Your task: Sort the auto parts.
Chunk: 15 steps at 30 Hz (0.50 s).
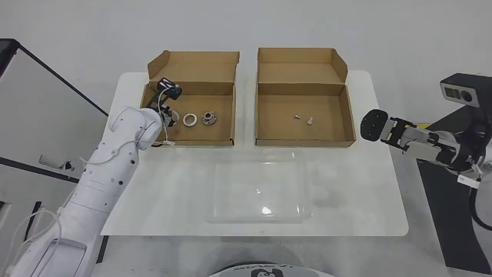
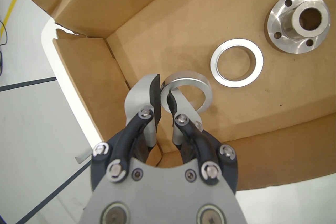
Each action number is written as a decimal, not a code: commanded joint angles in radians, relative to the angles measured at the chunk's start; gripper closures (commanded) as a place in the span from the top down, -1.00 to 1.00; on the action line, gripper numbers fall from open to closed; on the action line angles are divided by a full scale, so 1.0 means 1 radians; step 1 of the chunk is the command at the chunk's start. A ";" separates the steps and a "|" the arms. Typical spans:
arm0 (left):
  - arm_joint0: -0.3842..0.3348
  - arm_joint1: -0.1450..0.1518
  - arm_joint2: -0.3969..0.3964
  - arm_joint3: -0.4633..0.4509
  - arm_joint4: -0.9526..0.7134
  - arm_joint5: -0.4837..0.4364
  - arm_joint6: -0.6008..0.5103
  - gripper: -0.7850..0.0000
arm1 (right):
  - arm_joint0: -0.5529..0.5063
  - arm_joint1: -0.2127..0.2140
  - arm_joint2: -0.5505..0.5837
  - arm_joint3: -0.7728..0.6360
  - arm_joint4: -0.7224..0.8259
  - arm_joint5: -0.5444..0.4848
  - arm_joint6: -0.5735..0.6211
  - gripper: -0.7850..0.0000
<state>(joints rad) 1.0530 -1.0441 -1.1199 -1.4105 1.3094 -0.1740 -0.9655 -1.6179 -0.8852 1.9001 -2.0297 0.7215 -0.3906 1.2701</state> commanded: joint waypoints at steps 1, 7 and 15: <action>-0.002 -0.002 0.003 0.009 0.005 -0.001 0.003 -1.00 | 0.000 0.000 0.000 0.000 0.000 0.000 0.000 1.00; -0.006 -0.009 0.017 0.022 0.009 -0.002 0.005 -1.00 | 0.000 0.000 0.000 0.000 0.000 0.000 0.000 1.00; -0.014 -0.017 0.020 0.045 0.007 -0.003 0.013 -0.58 | 0.000 0.000 0.000 0.000 0.000 0.000 0.000 1.00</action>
<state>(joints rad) 1.0392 -1.0605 -1.0999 -1.3668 1.3159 -0.1770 -0.9511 -1.6179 -0.8852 1.9001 -2.0297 0.7215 -0.3906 1.2701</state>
